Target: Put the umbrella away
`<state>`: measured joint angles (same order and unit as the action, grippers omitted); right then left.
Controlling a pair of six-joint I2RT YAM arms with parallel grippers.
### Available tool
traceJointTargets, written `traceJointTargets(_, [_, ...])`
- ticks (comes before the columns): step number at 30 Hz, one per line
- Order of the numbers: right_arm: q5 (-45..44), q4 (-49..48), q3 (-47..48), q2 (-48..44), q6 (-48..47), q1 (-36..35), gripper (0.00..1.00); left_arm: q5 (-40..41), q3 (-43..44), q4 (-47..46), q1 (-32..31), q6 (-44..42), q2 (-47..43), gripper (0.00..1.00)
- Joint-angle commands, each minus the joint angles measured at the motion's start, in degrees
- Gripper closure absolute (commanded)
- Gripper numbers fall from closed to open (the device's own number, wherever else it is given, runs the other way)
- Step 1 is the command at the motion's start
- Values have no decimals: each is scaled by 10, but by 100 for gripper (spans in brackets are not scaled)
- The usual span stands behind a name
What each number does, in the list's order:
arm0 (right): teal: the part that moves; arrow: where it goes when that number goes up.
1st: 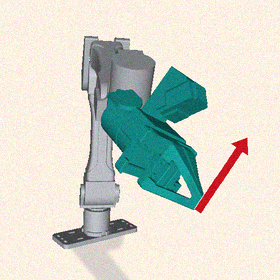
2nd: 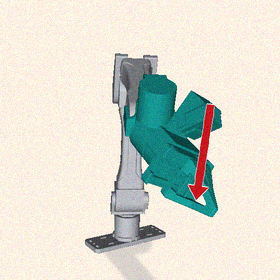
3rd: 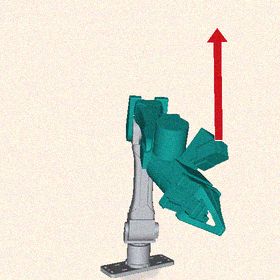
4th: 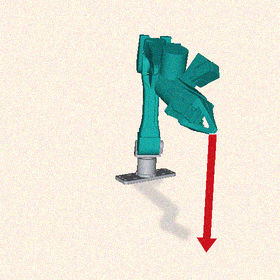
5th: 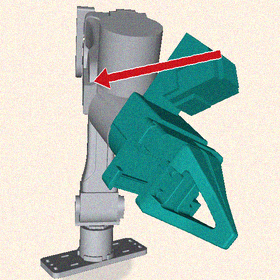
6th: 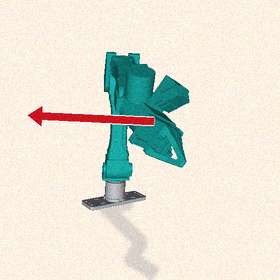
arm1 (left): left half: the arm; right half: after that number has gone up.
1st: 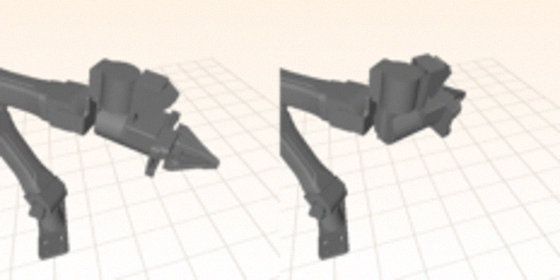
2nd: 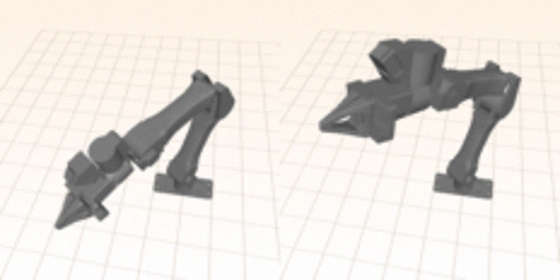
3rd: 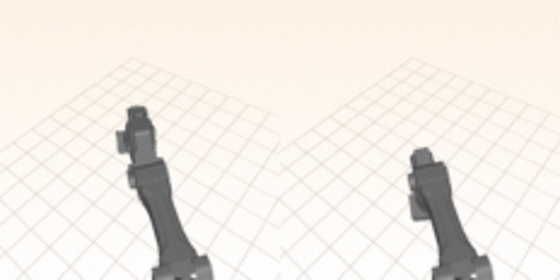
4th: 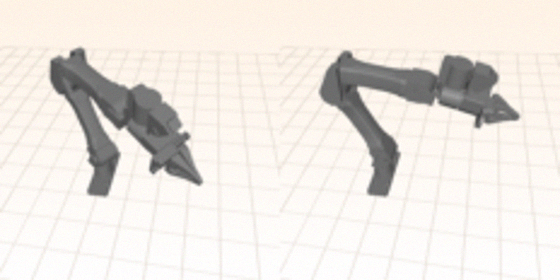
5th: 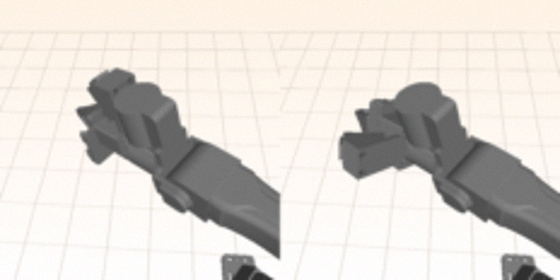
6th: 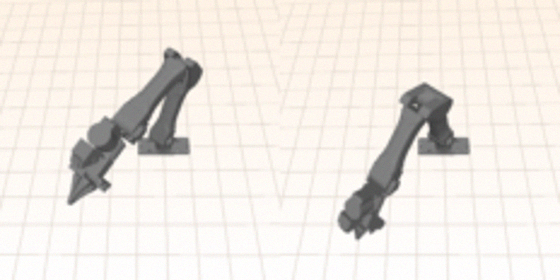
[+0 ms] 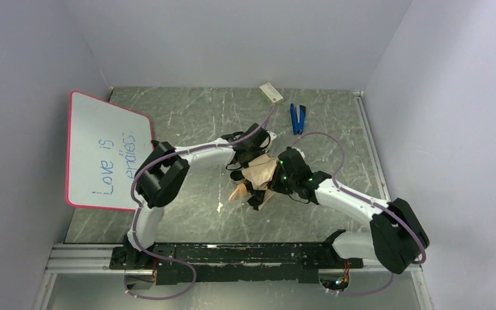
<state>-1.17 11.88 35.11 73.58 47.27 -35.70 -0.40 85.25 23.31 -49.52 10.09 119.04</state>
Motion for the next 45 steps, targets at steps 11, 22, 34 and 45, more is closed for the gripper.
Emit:
traceJointTargets(11, [-6,188,14,-149,-90,-7,58,25,2,0,64,-48,-63,70])
traceJointTargets(22, [-57,273,137,-227,-151,-7,56,41,-74,2,108,-19,-219,69])
traceJointTargets(34, [-261,236,207,-59,-193,9,61,117,-273,47,66,122,-408,95])
traceJointTargets(45, [-83,130,195,109,-272,163,63,109,-410,-52,-41,259,-390,95])
